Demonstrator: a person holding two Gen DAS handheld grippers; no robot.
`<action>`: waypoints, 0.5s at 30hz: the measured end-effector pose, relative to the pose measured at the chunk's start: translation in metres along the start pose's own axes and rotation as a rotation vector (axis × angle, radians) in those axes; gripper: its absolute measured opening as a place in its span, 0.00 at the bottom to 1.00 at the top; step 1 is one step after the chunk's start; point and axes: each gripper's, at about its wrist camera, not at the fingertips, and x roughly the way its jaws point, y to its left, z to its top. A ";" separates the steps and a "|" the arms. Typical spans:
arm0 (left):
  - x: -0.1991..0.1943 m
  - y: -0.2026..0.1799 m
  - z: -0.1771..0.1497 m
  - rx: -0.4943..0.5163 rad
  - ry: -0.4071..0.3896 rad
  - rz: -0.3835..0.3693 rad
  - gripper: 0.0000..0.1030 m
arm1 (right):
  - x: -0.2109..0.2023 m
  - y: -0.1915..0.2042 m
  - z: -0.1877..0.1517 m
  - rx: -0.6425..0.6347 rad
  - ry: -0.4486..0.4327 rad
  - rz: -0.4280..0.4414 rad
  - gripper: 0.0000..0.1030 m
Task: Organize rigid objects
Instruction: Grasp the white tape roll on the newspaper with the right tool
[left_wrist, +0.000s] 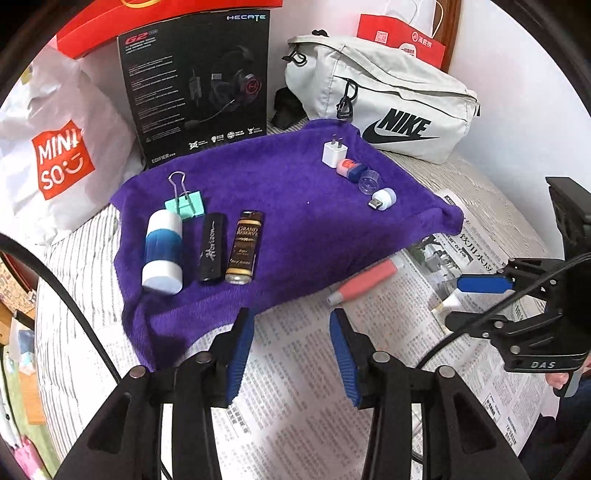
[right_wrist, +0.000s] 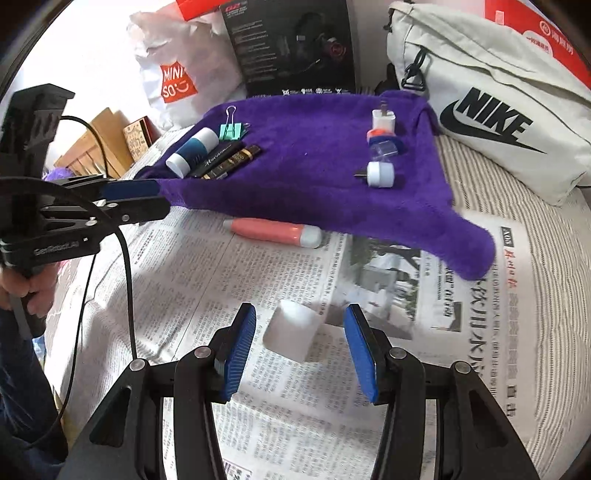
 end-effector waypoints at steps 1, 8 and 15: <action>0.000 0.000 -0.002 -0.001 0.001 -0.002 0.41 | 0.003 0.002 0.000 -0.006 0.002 -0.009 0.48; 0.001 0.001 -0.007 -0.004 0.011 -0.001 0.42 | 0.011 -0.003 -0.005 -0.019 0.032 -0.067 0.46; 0.011 -0.007 -0.004 0.031 0.020 -0.023 0.42 | 0.015 -0.010 -0.006 -0.027 0.015 -0.072 0.30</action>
